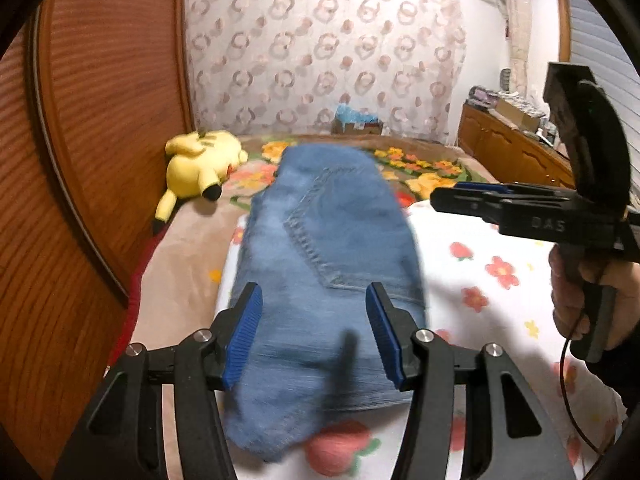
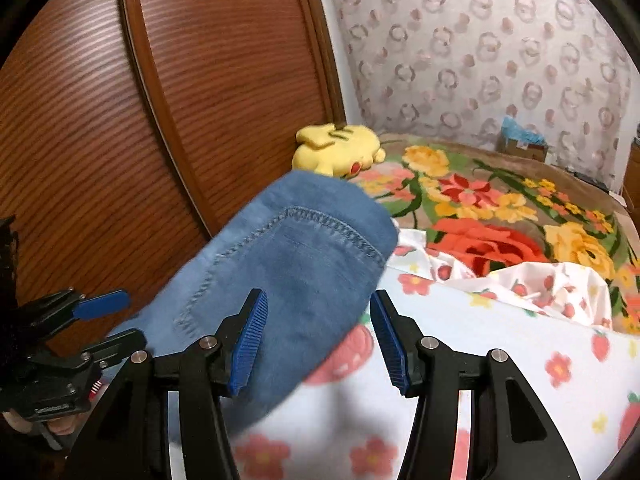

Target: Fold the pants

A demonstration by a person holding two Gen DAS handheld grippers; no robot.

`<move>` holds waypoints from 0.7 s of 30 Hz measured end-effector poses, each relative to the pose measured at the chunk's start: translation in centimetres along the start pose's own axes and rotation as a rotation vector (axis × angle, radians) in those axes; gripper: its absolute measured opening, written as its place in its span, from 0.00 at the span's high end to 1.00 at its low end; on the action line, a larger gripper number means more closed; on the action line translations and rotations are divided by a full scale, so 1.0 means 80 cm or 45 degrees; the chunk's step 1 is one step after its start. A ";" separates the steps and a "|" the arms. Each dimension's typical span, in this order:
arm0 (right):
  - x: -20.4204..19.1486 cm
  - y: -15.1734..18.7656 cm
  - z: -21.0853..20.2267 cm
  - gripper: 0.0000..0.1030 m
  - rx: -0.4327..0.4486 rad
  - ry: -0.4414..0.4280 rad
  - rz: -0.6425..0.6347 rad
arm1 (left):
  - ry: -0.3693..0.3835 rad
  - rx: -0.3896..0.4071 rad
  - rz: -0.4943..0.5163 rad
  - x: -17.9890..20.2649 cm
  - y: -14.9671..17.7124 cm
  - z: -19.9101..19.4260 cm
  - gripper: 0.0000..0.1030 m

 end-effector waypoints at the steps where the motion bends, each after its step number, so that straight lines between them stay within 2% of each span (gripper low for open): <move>1: 0.001 0.001 -0.019 0.46 0.026 0.007 0.001 | 0.003 0.017 0.006 0.008 -0.003 -0.008 0.47; 4: 0.002 0.006 -0.074 0.46 0.102 0.039 -0.012 | 0.005 0.066 0.017 0.027 -0.011 -0.029 0.43; 6: 0.005 0.013 -0.106 0.46 0.139 0.057 -0.019 | 0.018 0.107 0.025 0.041 -0.017 -0.045 0.34; 7: 0.005 0.016 -0.121 0.46 0.154 0.067 -0.023 | 0.028 0.135 0.029 0.049 -0.020 -0.055 0.24; 11: 0.009 0.031 -0.185 0.46 0.216 0.123 -0.038 | 0.030 0.202 0.061 0.080 -0.032 -0.089 0.15; 17: 0.000 0.066 -0.267 0.46 0.293 0.212 -0.041 | 0.065 0.318 0.095 0.124 -0.043 -0.144 0.15; 21: -0.011 0.101 -0.314 0.46 0.335 0.284 -0.020 | 0.078 0.357 0.097 0.151 -0.044 -0.174 0.15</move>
Point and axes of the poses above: each gripper's, at about its wrist camera, not at the fingertips, and z roughly the way its jaws point, x to its right, y to its underside, the point moved 6 cm from there along z, roughly the way its jaws point, and after that the axes turned 3 degrees about z, right-handed, at the moved point
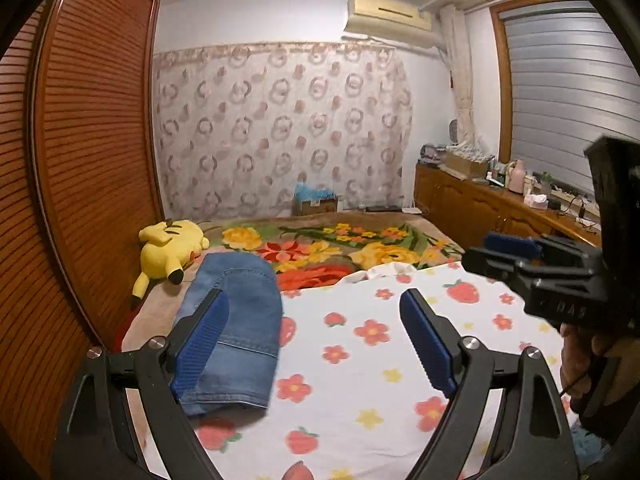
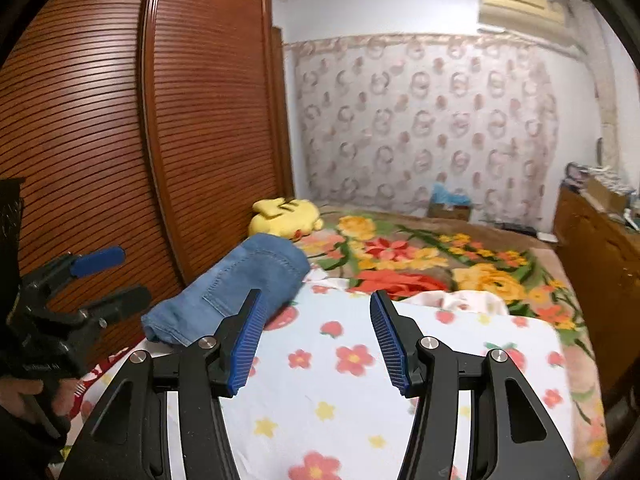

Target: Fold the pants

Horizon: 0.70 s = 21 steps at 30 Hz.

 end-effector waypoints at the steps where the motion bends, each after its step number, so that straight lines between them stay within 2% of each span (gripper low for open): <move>1: -0.001 0.004 -0.013 0.46 0.006 0.012 0.009 | -0.001 0.002 0.002 0.006 -0.001 -0.005 0.15; 6: -0.021 0.024 -0.069 0.38 0.065 0.130 0.014 | 0.004 -0.001 0.011 0.041 0.001 -0.025 0.15; 13: -0.044 0.040 -0.132 0.37 0.119 0.236 0.059 | -0.015 -0.021 0.010 0.079 0.011 -0.044 0.15; 16: -0.051 0.042 -0.146 0.37 0.127 0.262 0.072 | -0.035 -0.014 -0.007 0.087 0.016 -0.052 0.15; 21: -0.062 0.032 -0.135 0.37 0.123 0.283 0.106 | -0.032 -0.030 -0.011 0.095 0.022 -0.058 0.15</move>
Point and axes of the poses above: each gripper's, at about its wrist camera, not at the fingertips, and z roughly the way its jaws point, x to its right, y to its underside, the point moved 6 cm from there along z, roughly the way its jaws point, and after that the axes turned 3 degrees about z, right-handed, at the moved point
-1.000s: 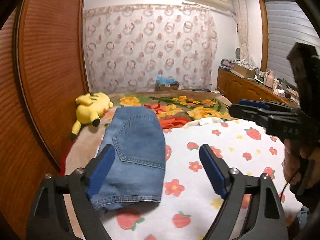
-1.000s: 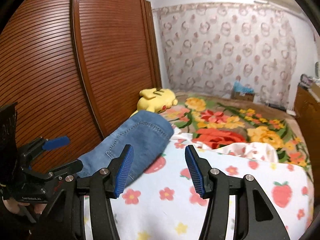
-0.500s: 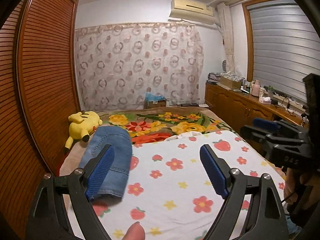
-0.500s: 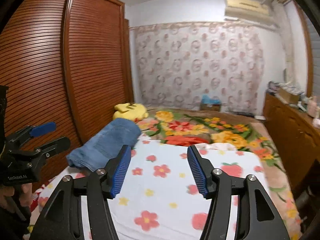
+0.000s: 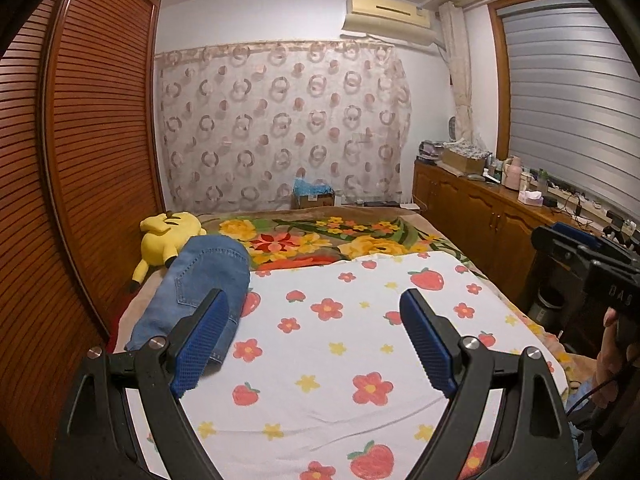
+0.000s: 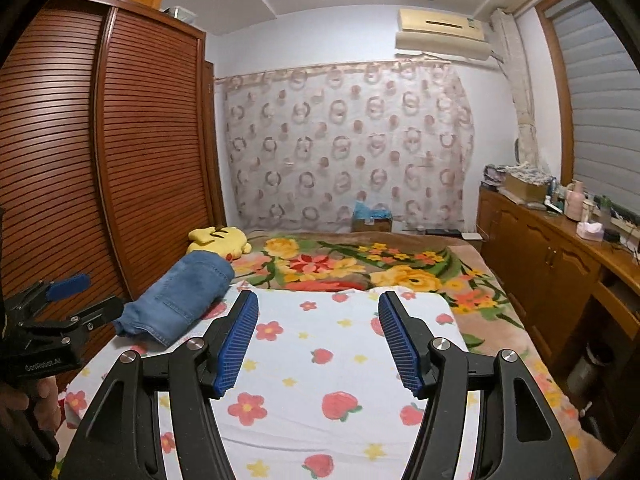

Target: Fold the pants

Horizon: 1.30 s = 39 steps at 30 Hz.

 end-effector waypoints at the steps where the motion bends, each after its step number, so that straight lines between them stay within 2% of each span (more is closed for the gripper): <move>1: -0.002 -0.001 -0.002 0.37 0.002 0.003 0.005 | -0.003 -0.003 0.002 0.002 0.001 -0.001 0.15; 13: -0.018 0.005 -0.002 0.37 -0.010 0.026 0.014 | -0.009 -0.013 -0.007 0.009 0.001 -0.001 0.15; 39: -0.002 0.005 -0.009 0.37 -0.022 0.009 0.011 | -0.009 -0.011 -0.009 0.006 -0.002 0.000 0.15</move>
Point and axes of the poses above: each gripper's, at about its wrist camera, not at the fingertips, and z roughly the way its jaws point, x to its right, y to its underside, the point moved 6 cm from there along z, roughly the way its jaws point, and after that the axes turned 3 degrees about z, right-handed, at the moved point
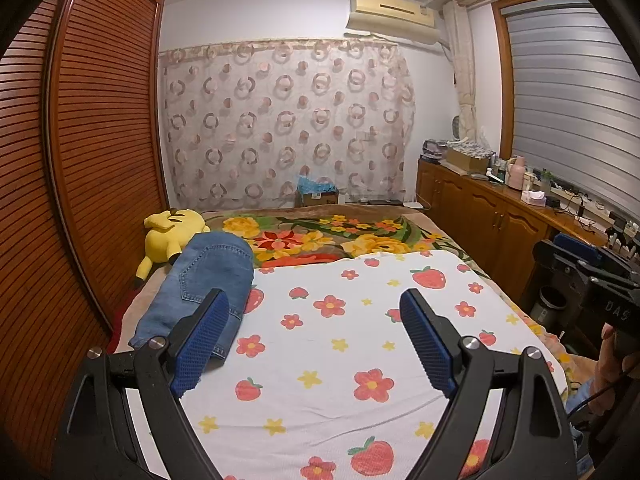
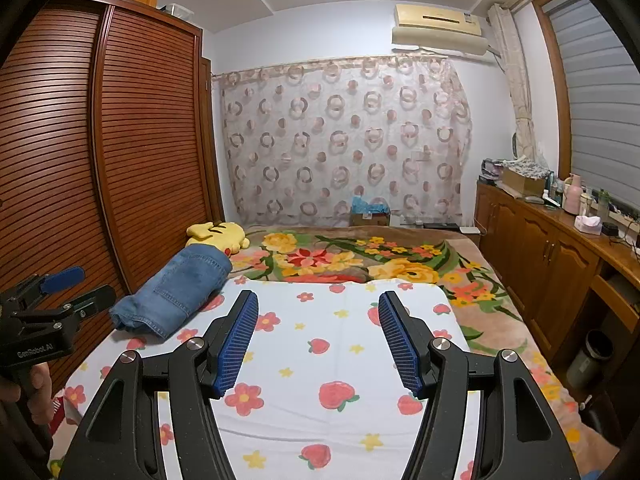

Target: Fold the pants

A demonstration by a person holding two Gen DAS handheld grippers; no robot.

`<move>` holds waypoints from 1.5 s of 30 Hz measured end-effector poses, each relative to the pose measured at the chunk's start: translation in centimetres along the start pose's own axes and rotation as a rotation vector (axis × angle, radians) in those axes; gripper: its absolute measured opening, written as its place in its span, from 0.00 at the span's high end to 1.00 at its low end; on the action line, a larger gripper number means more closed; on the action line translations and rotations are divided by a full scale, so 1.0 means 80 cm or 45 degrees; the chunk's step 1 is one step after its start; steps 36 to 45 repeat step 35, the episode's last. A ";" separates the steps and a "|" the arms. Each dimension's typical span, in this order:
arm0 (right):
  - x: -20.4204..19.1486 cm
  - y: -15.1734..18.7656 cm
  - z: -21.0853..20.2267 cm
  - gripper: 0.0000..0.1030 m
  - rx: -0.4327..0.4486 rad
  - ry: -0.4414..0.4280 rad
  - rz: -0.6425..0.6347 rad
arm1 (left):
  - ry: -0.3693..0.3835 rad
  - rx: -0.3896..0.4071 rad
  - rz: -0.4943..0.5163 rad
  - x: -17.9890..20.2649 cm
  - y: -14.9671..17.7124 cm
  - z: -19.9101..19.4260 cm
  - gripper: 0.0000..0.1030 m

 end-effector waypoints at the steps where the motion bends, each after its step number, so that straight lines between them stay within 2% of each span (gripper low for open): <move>1: 0.000 0.000 0.000 0.37 0.000 -0.001 0.000 | 0.000 0.002 -0.001 0.001 0.000 0.000 0.15; 45: 0.007 -0.001 -0.003 0.37 0.000 -0.017 -0.008 | -0.002 0.007 -0.003 0.003 0.001 0.001 0.15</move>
Point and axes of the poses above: each gripper's, at about its wrist camera, not at the fingertips, and z roughly the way its jaws point, x to its right, y to its underside, the point moved 6 cm from there along z, roughly the way its jaws point, and after that the axes turned 3 degrees about z, right-handed, at the moved point
